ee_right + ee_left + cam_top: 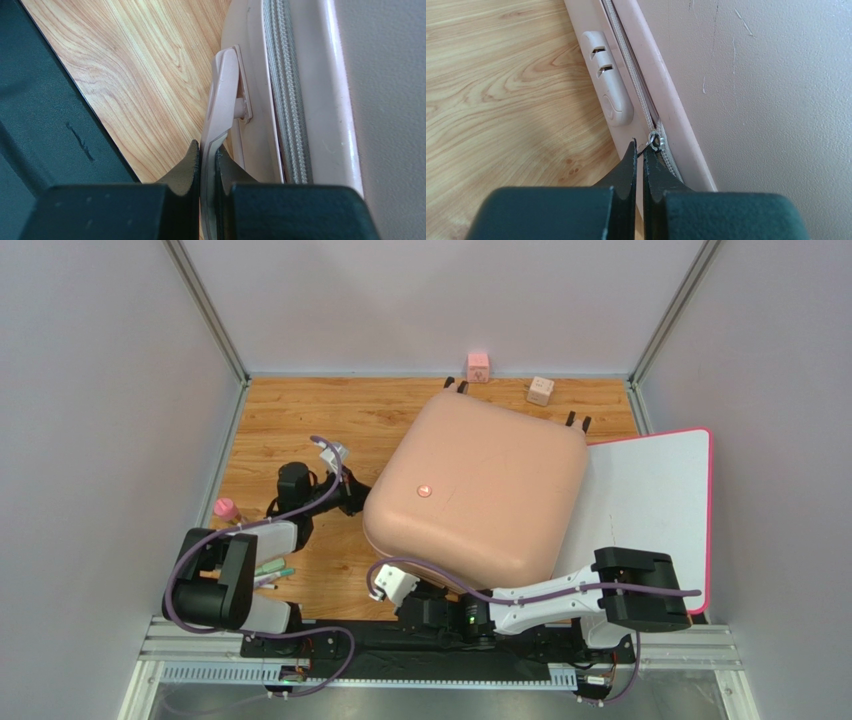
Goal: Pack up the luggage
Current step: Zip the luggage at the center of the board.
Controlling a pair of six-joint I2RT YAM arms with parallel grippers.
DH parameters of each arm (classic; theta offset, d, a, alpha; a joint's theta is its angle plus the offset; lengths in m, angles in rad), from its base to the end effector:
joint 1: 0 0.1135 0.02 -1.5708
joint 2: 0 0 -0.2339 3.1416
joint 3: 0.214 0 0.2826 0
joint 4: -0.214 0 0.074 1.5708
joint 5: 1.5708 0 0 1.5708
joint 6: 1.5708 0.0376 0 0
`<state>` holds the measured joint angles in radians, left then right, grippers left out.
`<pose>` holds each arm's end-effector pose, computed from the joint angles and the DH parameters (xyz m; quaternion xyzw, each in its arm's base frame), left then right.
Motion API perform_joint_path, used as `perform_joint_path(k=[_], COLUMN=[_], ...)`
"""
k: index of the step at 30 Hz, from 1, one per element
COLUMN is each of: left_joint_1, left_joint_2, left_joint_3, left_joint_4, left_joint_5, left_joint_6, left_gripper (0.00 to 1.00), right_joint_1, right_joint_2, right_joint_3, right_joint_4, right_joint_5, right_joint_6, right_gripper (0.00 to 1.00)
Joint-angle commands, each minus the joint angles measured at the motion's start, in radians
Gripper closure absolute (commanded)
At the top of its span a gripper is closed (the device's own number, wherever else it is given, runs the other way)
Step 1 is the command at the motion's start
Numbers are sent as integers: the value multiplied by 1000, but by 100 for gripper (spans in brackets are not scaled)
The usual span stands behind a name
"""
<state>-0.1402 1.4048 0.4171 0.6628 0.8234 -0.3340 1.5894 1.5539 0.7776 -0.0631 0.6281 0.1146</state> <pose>0.2713 -0.0661 0.1149 0.1604 0.7634 -0.4415 0.4434 0.0160 0.3252 0.1190 -0.5154 0.7317 0.0660 0.4411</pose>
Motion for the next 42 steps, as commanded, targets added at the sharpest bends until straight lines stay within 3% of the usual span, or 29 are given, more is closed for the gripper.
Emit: perform_joint_path(k=[1,10,17,19,23,28,34,37,42], left_joint_1=[-9,-9,-9,-9,-9,-9,-9,-9,-9], left_joint_2=[32,114,82,66,48,46,40,43,42], left_joint_3=[107,170,106,94,65,60,55,55,51], left_joint_4=[221,247,242,235,233,230,221,221,224], left_joint_5=[-49,-46,-93,-99,-102,-98,-98,-92,-89], left_joint_6=[-17,-34,-14,-7,3,7,16,18,20], left_gripper=[100,100,100,100,100,100,100,100,100], right_joint_1=[129,142,142,142,142,142,144,123,-138], right_joint_2=[26,35,40,38,23,-31,-155,-190,-230], right_joint_3=[45,63,112,166,253,261,339,414,537], right_joint_4=[25,29,-30,-88,-207,-233,-305,-381,-592], right_joint_5=[-312,-321,-213,-156,-130,-183,-93,20,137], right_joint_6=[-23,-30,20,42,72,89,157,177,298], right_gripper=[100,100,99,94,52,29,28,21,16])
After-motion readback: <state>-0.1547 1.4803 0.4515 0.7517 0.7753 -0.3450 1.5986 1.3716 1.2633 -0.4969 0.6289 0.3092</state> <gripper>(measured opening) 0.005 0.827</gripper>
